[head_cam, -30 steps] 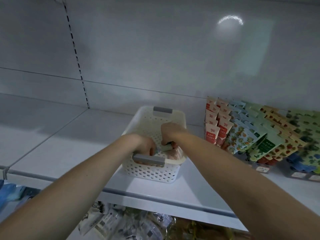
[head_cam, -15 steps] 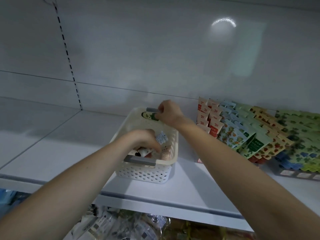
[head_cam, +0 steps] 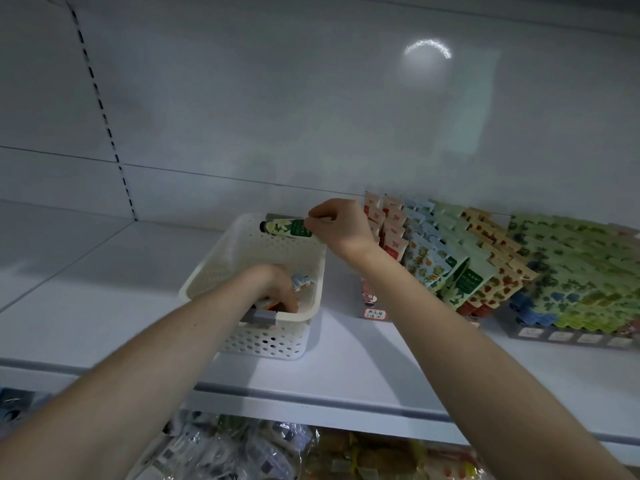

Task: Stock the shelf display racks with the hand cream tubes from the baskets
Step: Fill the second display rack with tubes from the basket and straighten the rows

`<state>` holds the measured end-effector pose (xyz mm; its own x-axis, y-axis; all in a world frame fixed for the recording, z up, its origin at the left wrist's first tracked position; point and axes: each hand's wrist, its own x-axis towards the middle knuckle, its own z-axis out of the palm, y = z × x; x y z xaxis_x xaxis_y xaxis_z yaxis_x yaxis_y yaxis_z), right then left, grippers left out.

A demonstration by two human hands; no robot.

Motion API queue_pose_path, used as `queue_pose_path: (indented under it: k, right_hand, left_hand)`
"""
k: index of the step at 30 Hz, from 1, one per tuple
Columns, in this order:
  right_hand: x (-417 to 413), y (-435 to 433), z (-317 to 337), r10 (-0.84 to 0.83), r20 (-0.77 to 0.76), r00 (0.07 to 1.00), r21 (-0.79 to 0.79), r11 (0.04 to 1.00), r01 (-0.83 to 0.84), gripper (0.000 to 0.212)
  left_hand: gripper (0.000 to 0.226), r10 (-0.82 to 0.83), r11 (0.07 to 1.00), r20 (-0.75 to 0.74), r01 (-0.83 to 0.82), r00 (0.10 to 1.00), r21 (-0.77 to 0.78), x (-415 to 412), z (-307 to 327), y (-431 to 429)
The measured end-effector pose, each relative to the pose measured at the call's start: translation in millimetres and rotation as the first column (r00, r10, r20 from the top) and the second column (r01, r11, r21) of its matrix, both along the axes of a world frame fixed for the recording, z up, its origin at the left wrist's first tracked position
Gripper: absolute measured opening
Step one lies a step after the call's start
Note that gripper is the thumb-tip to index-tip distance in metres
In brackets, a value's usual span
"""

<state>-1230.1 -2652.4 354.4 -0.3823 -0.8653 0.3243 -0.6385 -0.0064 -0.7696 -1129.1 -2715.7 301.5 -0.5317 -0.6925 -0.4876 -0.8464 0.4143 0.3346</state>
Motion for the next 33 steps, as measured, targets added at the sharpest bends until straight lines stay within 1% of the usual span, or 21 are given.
queue_pose_path:
  k: [2,3,5,7,8,9,10,11,12,13,14,15,18,20,23,25,26,30,33]
  right_hand:
    - [-2,5,0,-0.017,0.002,1.000,-0.025,1.000,0.017,0.024]
    - [-4,8,2,-0.025,0.018,1.000,-0.047,0.999,0.026,0.024]
    - [-7,17,7,-0.039,0.062,0.997,-0.112,0.993,0.045,0.023]
    - [-11,26,16,-0.047,0.125,0.991,-0.178,0.982,0.069,0.022]
    - [-13,32,21,-0.052,0.158,0.986,-0.201,0.976,0.084,0.021]
    - [-15,39,27,-0.053,0.196,0.979,-0.217,0.971,0.096,0.018]
    - [-18,46,31,-0.038,0.253,0.967,-0.230,0.968,0.099,0.013]
    - [-18,53,35,0.001,0.341,0.940,-0.237,0.968,0.085,0.008]
    - [-19,61,37,0.052,0.439,0.897,-0.244,0.968,0.064,0.006]
    - [-19,70,39,0.098,0.516,0.851,-0.253,0.966,0.043,0.008]
    - [-19,79,40,0.129,0.555,0.822,-0.263,0.964,0.026,0.011]
    - [-19,89,40,0.150,0.561,0.814,-0.272,0.962,0.010,0.013]
    - [-17,120,37,0.174,0.504,0.846,-0.262,0.964,-0.042,0.017]
    - [-15,141,32,0.188,0.482,0.856,-0.240,0.968,-0.077,0.017]
    - [-13,169,22,0.204,0.490,0.848,-0.214,0.971,-0.110,0.017]
    - [-12,185,12,0.203,0.537,0.819,-0.196,0.974,-0.112,0.017]
    - [-12,193,6,0.197,0.565,0.801,-0.184,0.977,-0.111,0.018]
    - [-13,218,-17,0.140,0.670,0.729,-0.128,0.989,-0.072,0.017]
    - [-13,228,-29,0.075,0.731,0.678,-0.077,0.997,-0.028,0.014]
  left_hand:
    - [0.016,0.015,1.000,-0.010,-0.015,1.000,-0.004,2,-1,-1]
    - [0.013,0.044,0.999,-0.042,-0.044,0.998,0.011,5,-2,-3]
    - [0.010,0.162,0.985,-0.170,-0.150,0.972,0.083,11,1,-7]
    - [0.011,0.264,0.964,-0.331,-0.251,0.906,0.083,18,12,-9]
    - [0.008,0.305,0.949,-0.438,-0.307,0.845,0.069,21,19,-7]
    - [0.007,0.345,0.928,-0.560,-0.362,0.753,0.085,23,27,-6]
    - [0.007,0.389,0.906,-0.674,-0.393,0.628,0.157,25,37,-2]
    - [0.006,0.446,0.880,-0.756,-0.388,0.480,0.273,28,46,4]
    - [0.003,0.507,0.851,-0.792,-0.347,0.340,0.395,31,56,12]
    - [0.002,0.555,0.824,-0.798,-0.285,0.233,0.490,34,63,22]
    - [0.004,0.597,0.799,-0.784,-0.216,0.172,0.561,38,70,33]
    - [0.006,0.629,0.777,-0.763,-0.152,0.151,0.611,42,75,46]
    - [0.025,0.714,0.692,-0.686,0.009,0.140,0.722,55,80,87]
    - [0.036,0.733,0.663,-0.664,0.063,0.146,0.746,63,77,116]
    - [0.037,0.674,0.717,-0.717,0.074,0.178,0.693,72,62,153]
    - [0.037,0.647,0.746,-0.745,0.065,0.165,0.663,72,49,172]
    - [0.036,0.655,0.742,-0.741,0.058,0.149,0.667,71,41,180]
    - [0.027,0.731,0.679,-0.679,0.024,0.074,0.734,59,16,201]
    - [0.026,0.757,0.653,-0.653,0.029,-0.007,0.757,51,4,209]
